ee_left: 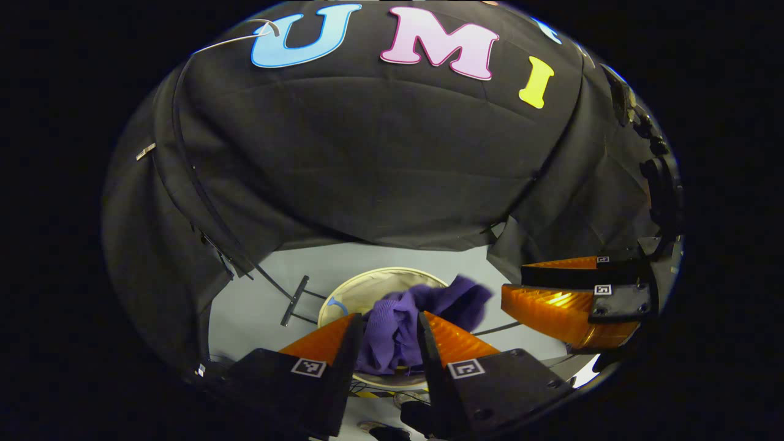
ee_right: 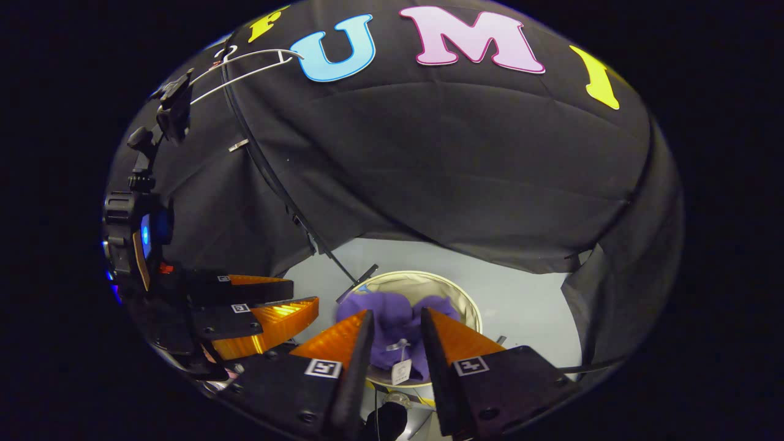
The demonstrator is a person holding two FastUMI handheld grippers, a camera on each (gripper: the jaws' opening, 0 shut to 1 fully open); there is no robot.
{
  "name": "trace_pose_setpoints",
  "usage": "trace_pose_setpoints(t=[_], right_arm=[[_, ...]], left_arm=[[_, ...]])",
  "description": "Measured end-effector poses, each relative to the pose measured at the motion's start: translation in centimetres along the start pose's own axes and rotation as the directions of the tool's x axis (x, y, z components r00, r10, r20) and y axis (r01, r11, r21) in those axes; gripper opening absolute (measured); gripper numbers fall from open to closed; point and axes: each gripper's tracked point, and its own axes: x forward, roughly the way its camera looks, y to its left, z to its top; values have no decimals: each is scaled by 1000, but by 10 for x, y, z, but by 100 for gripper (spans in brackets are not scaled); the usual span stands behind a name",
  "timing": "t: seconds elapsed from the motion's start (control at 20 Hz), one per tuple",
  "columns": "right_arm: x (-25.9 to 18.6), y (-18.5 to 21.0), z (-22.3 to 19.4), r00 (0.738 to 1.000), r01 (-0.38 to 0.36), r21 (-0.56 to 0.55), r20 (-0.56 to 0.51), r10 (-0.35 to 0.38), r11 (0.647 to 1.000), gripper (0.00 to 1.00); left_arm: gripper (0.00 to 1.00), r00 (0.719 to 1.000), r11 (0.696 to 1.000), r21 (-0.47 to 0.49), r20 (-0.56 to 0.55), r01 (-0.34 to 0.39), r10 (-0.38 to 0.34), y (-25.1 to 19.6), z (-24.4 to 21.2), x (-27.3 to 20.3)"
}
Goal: Grasp the clothes on the hanger with both hands and then place them into the laundry hamper below.
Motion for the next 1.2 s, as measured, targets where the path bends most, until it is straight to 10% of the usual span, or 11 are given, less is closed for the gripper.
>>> trace_pose_setpoints(t=[0.35, 1.2], right_arm=[[-13, -5, -3, 1000, 25, 3, 13, -25, 1000, 88], [-133, 37, -19, 973, 152, -3, 178, -149, 988, 99]], left_arm=[[96, 999, 999, 28, 22, -26, 26, 7, 2, -10], [95, 967, 994, 112, 254, 4, -32, 2, 1, -155]])
